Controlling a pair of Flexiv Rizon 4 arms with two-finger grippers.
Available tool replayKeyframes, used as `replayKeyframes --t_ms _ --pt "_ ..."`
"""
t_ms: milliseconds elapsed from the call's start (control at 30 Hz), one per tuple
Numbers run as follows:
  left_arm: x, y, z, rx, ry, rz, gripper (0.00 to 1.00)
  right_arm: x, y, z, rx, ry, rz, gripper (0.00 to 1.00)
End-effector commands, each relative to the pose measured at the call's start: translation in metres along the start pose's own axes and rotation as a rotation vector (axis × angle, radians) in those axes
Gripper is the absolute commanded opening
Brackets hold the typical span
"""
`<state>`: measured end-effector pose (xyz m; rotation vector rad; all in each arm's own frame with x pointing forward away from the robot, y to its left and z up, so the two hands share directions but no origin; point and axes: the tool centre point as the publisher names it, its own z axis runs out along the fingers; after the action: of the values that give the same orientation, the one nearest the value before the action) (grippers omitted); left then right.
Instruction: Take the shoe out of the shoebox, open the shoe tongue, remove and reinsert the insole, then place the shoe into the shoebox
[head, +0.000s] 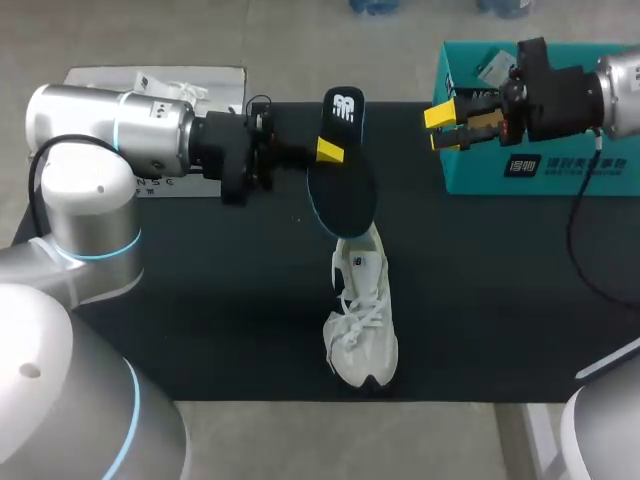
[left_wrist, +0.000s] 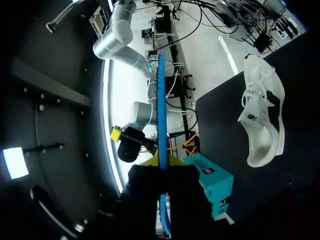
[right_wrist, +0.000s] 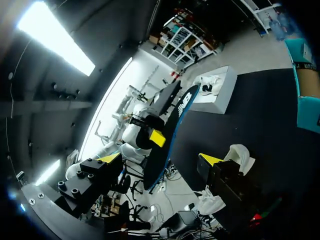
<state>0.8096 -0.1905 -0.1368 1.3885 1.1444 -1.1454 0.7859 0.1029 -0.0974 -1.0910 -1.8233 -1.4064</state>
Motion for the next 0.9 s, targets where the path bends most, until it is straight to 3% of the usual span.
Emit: replayKeyframes --t_ms 33,233,600,900 --pt "0.001 0.0 0.001 -0.002 -0.002 0.002 0.0 -0.006 0.015 0.006 0.11 0.009 0.044 1.0" --pt "0.001 0.0 0.001 -0.002 -0.002 0.002 0.0 -0.009 0.012 0.016 0.132 0.026 0.079 1.0" --pt "0.001 0.0 0.001 -0.002 -0.002 0.002 0.0 0.004 0.003 0.055 0.148 0.069 0.054 1.0" --pt "0.001 0.0 0.001 -0.002 -0.002 0.002 0.0 -0.002 -0.002 0.084 0.167 0.104 0.065 1.0"
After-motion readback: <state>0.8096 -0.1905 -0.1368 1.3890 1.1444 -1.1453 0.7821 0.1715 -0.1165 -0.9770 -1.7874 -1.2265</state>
